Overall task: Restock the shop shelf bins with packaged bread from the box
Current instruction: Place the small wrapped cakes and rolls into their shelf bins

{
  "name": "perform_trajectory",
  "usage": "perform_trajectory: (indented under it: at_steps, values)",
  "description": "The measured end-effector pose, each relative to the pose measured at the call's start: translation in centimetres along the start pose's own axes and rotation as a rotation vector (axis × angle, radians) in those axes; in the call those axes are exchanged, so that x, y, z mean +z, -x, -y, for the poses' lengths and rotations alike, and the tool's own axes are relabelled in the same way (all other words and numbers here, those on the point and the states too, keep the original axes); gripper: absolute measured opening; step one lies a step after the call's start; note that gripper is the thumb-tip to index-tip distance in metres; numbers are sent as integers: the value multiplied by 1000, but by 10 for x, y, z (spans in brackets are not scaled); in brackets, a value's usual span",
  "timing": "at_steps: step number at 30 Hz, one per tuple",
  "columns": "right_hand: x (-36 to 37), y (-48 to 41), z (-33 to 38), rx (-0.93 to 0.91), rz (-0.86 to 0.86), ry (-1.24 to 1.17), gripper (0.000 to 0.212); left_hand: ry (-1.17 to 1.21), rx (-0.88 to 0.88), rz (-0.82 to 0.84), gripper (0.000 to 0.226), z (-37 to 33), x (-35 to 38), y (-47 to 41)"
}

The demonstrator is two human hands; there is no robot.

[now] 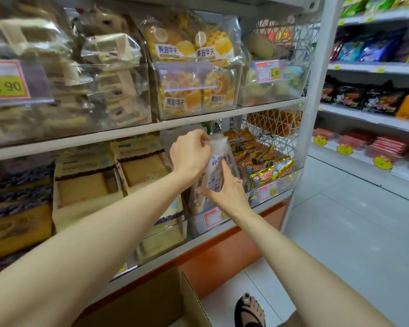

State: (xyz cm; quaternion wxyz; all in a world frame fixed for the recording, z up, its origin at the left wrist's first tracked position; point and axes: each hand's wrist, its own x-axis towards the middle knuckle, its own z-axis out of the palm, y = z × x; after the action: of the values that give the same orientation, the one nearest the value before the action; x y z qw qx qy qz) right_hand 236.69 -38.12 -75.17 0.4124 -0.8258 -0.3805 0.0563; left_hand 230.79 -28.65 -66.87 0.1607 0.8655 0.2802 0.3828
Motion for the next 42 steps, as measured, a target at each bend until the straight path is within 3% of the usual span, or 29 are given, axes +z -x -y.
perform_trajectory:
  at_steps: [6,10,13,15,20,23,26,29,33,37,42]
  values:
    - [11,-2,6,2,-127,-215,116,150,-39,-56,15,-29,-11,1]
    - [7,-4,9,36,-194,-453,98,277,-34,-14,12,-32,-12,3]
    - [0,-6,7,77,-179,-665,80,424,47,133,14,-25,-12,5]
    - [-6,-8,1,94,-163,-771,76,462,75,245,21,-13,-10,8]
    - [-18,-15,-18,116,-114,-850,64,273,31,421,55,25,4,19]
    - [-17,-14,-25,154,-40,-1034,60,201,-38,485,76,33,13,18]
    - [-18,-13,-24,199,18,-1219,33,203,-111,517,83,28,19,16]
    - [-19,-12,-22,217,11,-1205,13,187,-167,519,81,22,25,15]
    - [-20,-9,-15,196,47,-991,37,98,-173,372,77,21,37,17]
    - [-15,-12,-20,107,39,-737,79,93,-221,219,76,21,40,11]
    - [-7,-13,-19,46,36,-528,74,79,-271,150,78,27,43,-3]
